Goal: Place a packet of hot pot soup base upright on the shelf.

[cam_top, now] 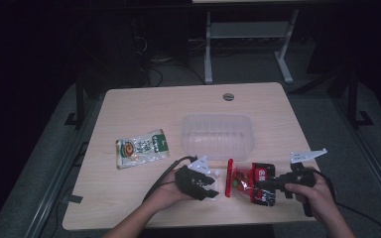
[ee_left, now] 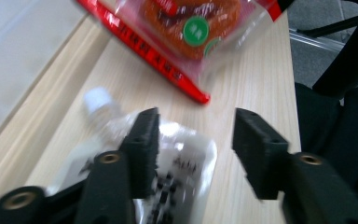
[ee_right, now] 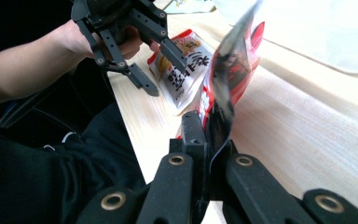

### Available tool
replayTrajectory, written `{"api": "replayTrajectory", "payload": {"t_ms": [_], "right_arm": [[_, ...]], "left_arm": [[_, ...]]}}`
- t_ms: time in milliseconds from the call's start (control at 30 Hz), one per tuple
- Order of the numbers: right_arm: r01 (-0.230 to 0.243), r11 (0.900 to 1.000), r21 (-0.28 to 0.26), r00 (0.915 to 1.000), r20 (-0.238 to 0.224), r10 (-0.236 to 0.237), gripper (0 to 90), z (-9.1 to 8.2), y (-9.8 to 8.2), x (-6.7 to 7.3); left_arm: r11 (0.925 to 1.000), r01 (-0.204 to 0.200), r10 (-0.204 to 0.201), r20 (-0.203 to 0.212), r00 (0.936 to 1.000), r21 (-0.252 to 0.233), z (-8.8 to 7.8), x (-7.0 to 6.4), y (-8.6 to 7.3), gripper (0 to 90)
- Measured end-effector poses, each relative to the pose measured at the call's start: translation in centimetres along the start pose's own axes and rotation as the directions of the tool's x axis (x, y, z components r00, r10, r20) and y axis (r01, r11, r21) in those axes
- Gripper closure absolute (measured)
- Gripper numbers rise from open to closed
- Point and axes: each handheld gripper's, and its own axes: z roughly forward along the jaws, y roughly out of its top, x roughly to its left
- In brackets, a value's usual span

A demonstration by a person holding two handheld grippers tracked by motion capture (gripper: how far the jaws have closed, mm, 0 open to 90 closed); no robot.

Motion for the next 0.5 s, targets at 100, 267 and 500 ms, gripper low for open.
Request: {"api": "replayTrajectory", "payload": {"t_ms": [100,267,500], "right_arm": [[0.005,1.0,-0.003,1.0,-0.001,-0.005,90.0,-0.2,0.2,0.3],[0.022,1.0,-0.005,0.9997,-0.01,-0.022,90.0,-0.3,0.5,0.5],[0.042,0.999,-0.029,0.9989,-0.022,-0.042,90.0,-0.9,1.3,1.0]], "left_arm": [[1.0,0.005,-0.006,-0.008,1.0,-0.007,-1.3,0.2,-0.8,39.9],[0.9994,0.034,-0.034,-0.033,0.9989,0.003,-3.2,0.4,-2.6,34.1],[0.9968,0.08,-0.079,-0.074,0.9942,0.007,-5.8,0.3,-5.8,31.1]]}}
